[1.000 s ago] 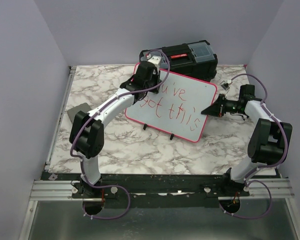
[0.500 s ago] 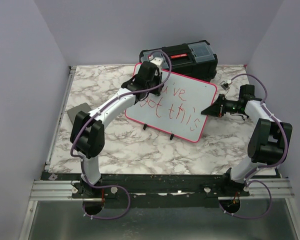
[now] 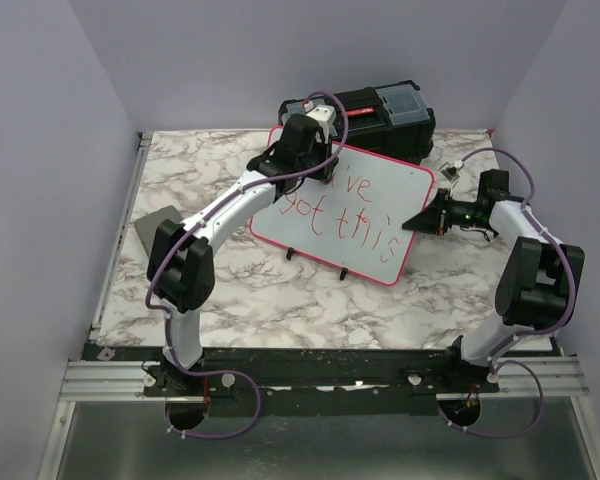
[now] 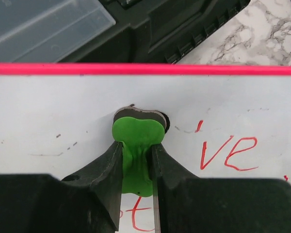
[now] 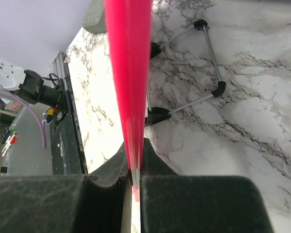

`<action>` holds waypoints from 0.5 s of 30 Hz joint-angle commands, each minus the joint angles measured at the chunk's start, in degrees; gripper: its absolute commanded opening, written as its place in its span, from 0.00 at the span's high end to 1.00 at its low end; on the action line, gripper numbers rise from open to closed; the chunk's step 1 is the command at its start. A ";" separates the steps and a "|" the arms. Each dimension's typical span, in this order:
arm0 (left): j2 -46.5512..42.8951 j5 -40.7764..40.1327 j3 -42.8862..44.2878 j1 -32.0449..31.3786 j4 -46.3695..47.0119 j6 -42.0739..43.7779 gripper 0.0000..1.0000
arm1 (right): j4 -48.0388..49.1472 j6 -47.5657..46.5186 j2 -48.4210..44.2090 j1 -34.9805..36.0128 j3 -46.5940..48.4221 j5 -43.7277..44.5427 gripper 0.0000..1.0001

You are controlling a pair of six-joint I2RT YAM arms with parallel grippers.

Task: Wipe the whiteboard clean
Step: Erase the whiteboard at the whiteboard stand.

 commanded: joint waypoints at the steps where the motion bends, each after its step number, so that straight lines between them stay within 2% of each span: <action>1: -0.24 -0.80 -7.93 -0.56 -1.64 1.48 1.00 | 1.11 -3.79 -0.30 0.51 2.03 -1.84 0.99; 8: -2.89 -6.32 -15.01 0.64 -0.55 3.09 1.00 | 0.92 -3.91 -0.22 0.50 2.05 -1.93 0.99; 15: -2.52 -7.31 -7.29 2.63 -3.65 3.15 1.00 | 0.92 -3.72 -0.21 0.52 2.12 -2.11 0.99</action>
